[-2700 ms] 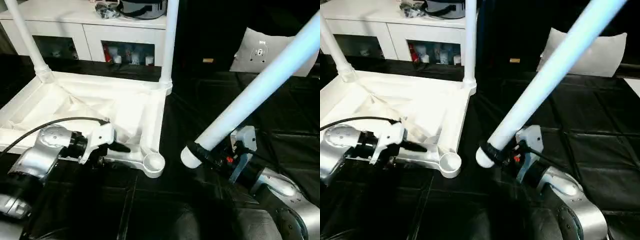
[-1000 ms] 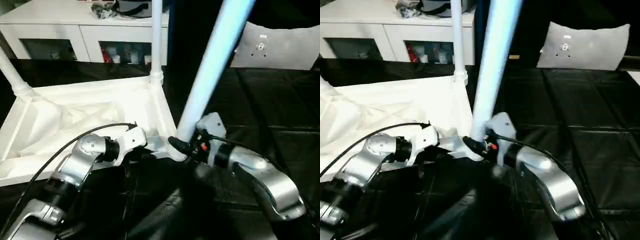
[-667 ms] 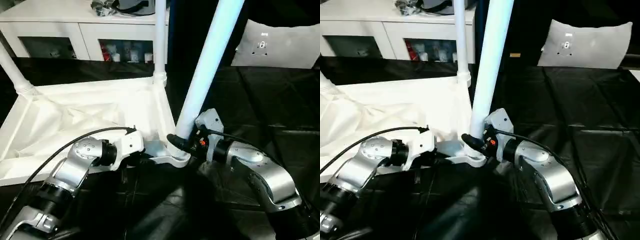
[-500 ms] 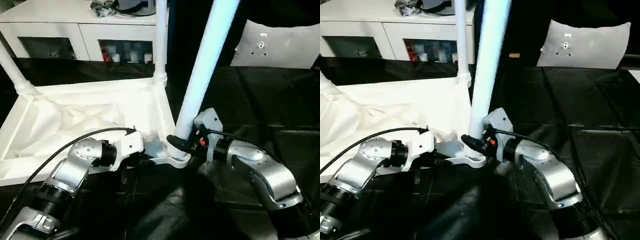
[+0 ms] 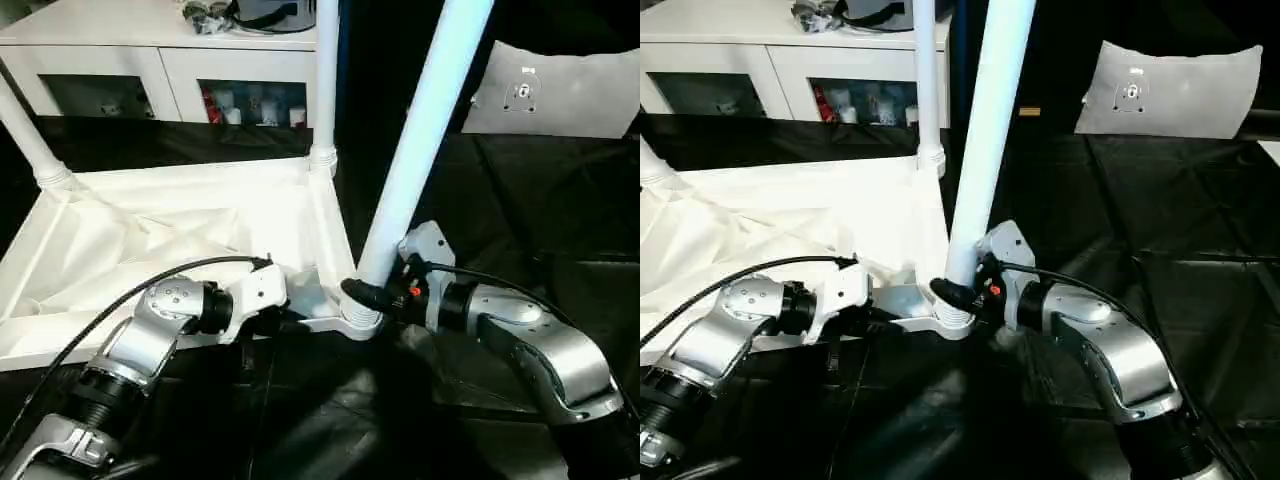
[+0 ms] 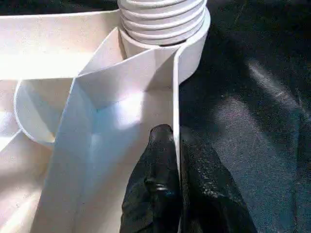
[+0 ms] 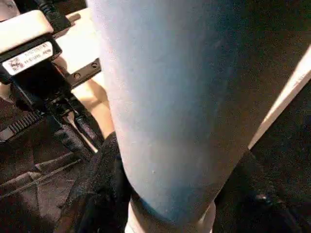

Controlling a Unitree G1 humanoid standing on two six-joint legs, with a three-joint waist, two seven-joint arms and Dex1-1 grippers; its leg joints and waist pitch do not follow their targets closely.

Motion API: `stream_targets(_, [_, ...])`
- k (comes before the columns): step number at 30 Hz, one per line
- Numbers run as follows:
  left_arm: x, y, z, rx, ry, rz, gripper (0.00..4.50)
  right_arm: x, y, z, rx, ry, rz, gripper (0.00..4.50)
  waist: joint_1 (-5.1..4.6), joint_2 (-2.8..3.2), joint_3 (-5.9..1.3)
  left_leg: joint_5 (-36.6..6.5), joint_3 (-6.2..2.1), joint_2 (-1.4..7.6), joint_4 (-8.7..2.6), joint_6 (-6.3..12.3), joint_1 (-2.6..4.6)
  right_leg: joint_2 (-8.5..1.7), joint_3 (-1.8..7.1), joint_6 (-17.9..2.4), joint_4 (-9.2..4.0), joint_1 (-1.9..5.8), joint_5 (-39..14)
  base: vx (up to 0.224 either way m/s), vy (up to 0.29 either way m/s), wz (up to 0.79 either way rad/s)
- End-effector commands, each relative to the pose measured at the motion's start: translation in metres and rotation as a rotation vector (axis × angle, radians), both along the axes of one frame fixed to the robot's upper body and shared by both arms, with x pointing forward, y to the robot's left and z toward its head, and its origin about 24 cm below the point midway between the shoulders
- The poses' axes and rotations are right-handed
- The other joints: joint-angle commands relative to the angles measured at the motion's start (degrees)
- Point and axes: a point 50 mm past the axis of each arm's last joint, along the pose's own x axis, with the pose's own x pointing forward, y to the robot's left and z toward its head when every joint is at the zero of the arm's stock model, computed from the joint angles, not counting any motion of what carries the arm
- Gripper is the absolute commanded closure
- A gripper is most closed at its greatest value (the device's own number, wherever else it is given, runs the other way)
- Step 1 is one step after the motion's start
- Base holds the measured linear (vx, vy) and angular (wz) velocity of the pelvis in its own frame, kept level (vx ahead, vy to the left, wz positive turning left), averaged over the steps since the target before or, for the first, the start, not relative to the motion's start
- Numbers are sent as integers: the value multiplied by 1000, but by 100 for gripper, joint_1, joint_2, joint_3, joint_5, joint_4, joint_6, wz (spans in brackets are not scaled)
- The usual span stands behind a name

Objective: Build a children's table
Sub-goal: Insert table leg to table base

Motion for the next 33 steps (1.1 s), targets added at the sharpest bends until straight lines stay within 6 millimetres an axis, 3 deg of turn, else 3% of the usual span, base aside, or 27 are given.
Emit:
stream_targets(1, [-3, -3, 4, -59, 12, -33, 450, 1, -5, -17, -45, 79, -40, 260, 37, -94, -366, 128, -114, 408, -332, 553, 5, -554, 333, -1493, -357, 286, 583, 0, 0, 0])
stream_targets(7, [-2, -4, 9, -89, 1, -26, 450, 0, -13, -33, 2, 143, -80, 260, 25, -85, -369, 37, -124, 418, -343, 484, 9, -549, 327, -1508, -357, 286, 503, 0, 0, 0])
stream_targets(14, [3, -3, 13, -139, -10, 25, 450, -18, -24, -57, 71, 214, -139, 260, 64, -83, -386, 9, -119, 420, -334, 554, 7, -567, 327, -1542, -363, 287, 680, 0, 0, 0])
stream_targets(21, [1, -2, 12, -120, -10, 12, 450, -27, -23, -59, -12, 148, -95, 260, 90, -84, -375, -130, -125, 425, -358, 486, 15, -559, 324, -1466, -389, 282, 440, 0, 0, 0])
stream_targets(28, [-2, -2, 12, -84, -7, -29, 450, -29, -11, -63, -179, 112, 122, 260, 59, -114, -304, -267, -117, 405, -376, 493, 10, -544, 334, -1340, -438, 255, 77, 0, 0, 0])
stream_targets(30, [-2, -1, 12, -72, -6, -42, 450, -31, -8, -66, -191, 126, 167, 260, 31, -121, -268, -423, -128, 423, -401, 458, 20, -547, 335, -1330, -456, 233, -143, 0, 0, 0])
stream_targets(32, [-1, -1, 14, -62, -8, -58, 450, -37, -4, -70, -201, 152, 227, 260, -2, -149, -173, -499, -136, 425, -435, 481, 9, -535, 343, -1332, -474, 198, -141, 0, 0, 0])
stream_targets(33, [-1, -1, 15, -62, -9, -60, 450, -37, -4, -70, -201, 153, 230, 260, -5, -144, -187, -511, -139, 430, -436, 483, 24, -535, 343, -1334, -470, 207, -125, 0, 0, 0])
